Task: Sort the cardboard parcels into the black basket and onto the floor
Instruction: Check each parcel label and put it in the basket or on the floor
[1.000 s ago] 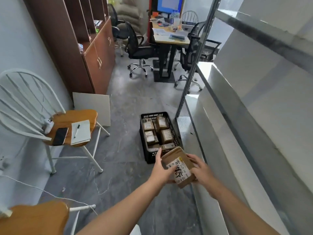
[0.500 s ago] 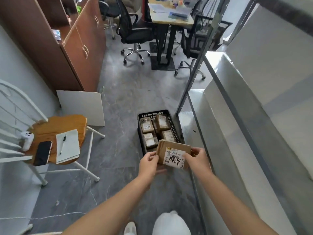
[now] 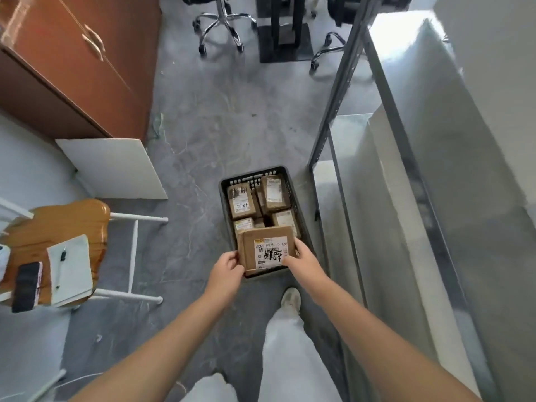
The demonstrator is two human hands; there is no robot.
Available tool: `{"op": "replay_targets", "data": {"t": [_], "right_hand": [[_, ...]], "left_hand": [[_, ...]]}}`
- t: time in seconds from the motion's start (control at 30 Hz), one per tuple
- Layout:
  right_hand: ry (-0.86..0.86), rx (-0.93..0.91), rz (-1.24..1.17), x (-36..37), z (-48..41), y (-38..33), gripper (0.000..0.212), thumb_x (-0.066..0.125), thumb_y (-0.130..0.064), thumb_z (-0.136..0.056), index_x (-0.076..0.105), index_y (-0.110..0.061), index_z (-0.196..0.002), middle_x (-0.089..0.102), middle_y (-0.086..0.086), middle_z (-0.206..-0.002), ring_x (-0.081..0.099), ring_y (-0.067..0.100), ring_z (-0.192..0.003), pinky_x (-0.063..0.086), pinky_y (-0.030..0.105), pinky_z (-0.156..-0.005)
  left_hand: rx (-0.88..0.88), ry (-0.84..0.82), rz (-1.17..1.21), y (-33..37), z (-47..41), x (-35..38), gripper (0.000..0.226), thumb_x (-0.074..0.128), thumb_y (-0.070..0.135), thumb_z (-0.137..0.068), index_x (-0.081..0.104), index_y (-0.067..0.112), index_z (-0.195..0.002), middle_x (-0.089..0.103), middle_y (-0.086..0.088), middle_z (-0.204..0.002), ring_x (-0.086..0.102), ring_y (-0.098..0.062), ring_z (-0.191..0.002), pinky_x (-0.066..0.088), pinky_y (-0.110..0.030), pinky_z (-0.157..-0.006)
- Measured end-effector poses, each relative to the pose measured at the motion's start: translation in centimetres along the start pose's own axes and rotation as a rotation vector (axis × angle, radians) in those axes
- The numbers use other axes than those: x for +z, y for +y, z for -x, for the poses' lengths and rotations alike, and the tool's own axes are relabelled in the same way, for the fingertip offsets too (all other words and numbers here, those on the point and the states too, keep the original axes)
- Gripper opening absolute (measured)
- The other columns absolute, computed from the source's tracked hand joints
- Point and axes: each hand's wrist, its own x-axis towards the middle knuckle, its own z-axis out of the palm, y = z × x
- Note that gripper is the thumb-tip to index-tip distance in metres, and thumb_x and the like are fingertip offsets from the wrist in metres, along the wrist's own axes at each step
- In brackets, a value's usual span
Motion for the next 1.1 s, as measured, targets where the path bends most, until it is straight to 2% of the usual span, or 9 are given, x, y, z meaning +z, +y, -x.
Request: {"op": "replay_targets", "data": {"t": [0.23,0.37,0.5,0.63,0.7,0.8,0.9,1.0,1.1], "right_hand": [[-0.078,0.168,0.011,-2.4,-12.4,6.4,0.056,0.048,-0.002,-0.089,0.052,-0.031,-0.136,0.067,-0.011,-0.121,0.059,0.009,-0.116,0.046,0.035,-0.105],[-0.103,0.237,0.075,-1.4,-19.6,11.1,0.060,0.047,-0.010,-0.082,0.051,-0.035,-0.136,0.064,-0.011,-0.125,0.058,0.011,-0.117,0.046,0.040,-0.105],[-0.110,0.294,0.133,0.2,-26.9,16.3,0.044,0.046,-0.003,-0.086,0.056,-0.027,-0.122,0.067,-0.003,-0.117,0.060,0.017,-0.110,0.048,0.035,-0.098],[-0.118,0.306,0.203,2.4,-33.4,20.8,0.042,0.045,-0.004,-0.090,0.054,-0.023,-0.127,0.065,-0.001,-0.118,0.058,0.018,-0.107,0.046,0.032,-0.092],[-0.150,0.312,0.243,3.5,-35.8,23.0,0.045,0.044,-0.003,-0.090,0.052,-0.021,-0.132,0.063,-0.002,-0.119,0.056,0.017,-0.108,0.045,0.030,-0.089],[-0.183,0.298,0.300,4.8,-38.5,25.4,0.048,0.040,0.000,-0.090,0.052,-0.019,-0.131,0.063,-0.001,-0.117,0.056,0.017,-0.104,0.042,0.022,-0.071],[-0.189,0.297,0.328,6.5,-40.8,27.5,0.054,0.042,-0.003,-0.086,0.050,-0.018,-0.137,0.062,0.002,-0.125,0.057,0.019,-0.109,0.043,0.025,-0.076],[-0.181,0.322,0.316,8.0,-42.2,28.9,0.067,0.048,-0.008,-0.084,0.037,-0.023,-0.149,0.054,0.000,-0.139,0.055,0.017,-0.116,0.046,0.024,-0.081],[-0.223,0.363,0.362,9.2,-42.5,29.0,0.078,0.049,-0.004,-0.090,0.013,-0.021,-0.158,0.041,0.000,-0.150,0.048,0.021,-0.127,0.045,0.023,-0.081]], "left_hand": [[-0.166,0.040,-0.080,-2.9,-10.8,5.7,0.023,0.049,0.005,-0.094,0.050,0.012,-0.116,0.062,-0.004,-0.115,0.058,-0.012,-0.092,0.044,-0.023,-0.070],[-0.317,0.088,-0.047,-8.0,-16.9,8.8,0.021,0.051,0.004,-0.090,0.056,0.013,-0.108,0.065,-0.014,-0.112,0.058,-0.020,-0.088,0.048,-0.035,-0.080],[-0.403,0.052,-0.089,-13.2,-23.6,11.8,0.025,0.051,0.009,-0.090,0.062,0.014,-0.112,0.065,0.002,-0.096,0.060,-0.019,-0.092,0.051,-0.039,-0.092],[-0.442,0.055,-0.139,-17.1,-30.4,12.8,0.023,0.052,0.011,-0.090,0.057,0.027,-0.074,0.056,0.006,-0.083,0.059,-0.024,-0.096,0.050,-0.041,-0.099],[-0.477,0.053,-0.157,-19.4,-33.0,13.0,0.024,0.051,0.011,-0.090,0.052,0.024,-0.070,0.053,0.001,-0.082,0.056,-0.024,-0.093,0.049,-0.037,-0.093],[-0.565,0.034,-0.102,-22.1,-35.2,14.1,0.014,0.051,0.009,-0.090,0.057,0.011,-0.077,0.056,-0.005,-0.085,0.054,-0.026,-0.092,0.047,-0.032,-0.085],[-0.618,0.094,-0.034,-23.9,-36.9,15.4,0.028,0.051,0.016,-0.088,0.063,0.008,-0.113,0.063,-0.008,-0.111,0.059,-0.030,-0.103,0.050,-0.036,-0.090],[-0.589,0.160,-0.042,-24.4,-38.7,16.2,0.048,0.048,0.014,-0.091,0.046,0.015,-0.139,0.055,-0.006,-0.135,0.054,-0.029,-0.118,0.046,-0.040,-0.101],[-0.603,0.144,-0.140,-24.0,-39.7,16.6,0.062,0.043,0.011,-0.096,0.021,0.012,-0.154,0.026,-0.008,-0.159,0.034,-0.030,-0.140,0.033,-0.038,-0.113]]}}
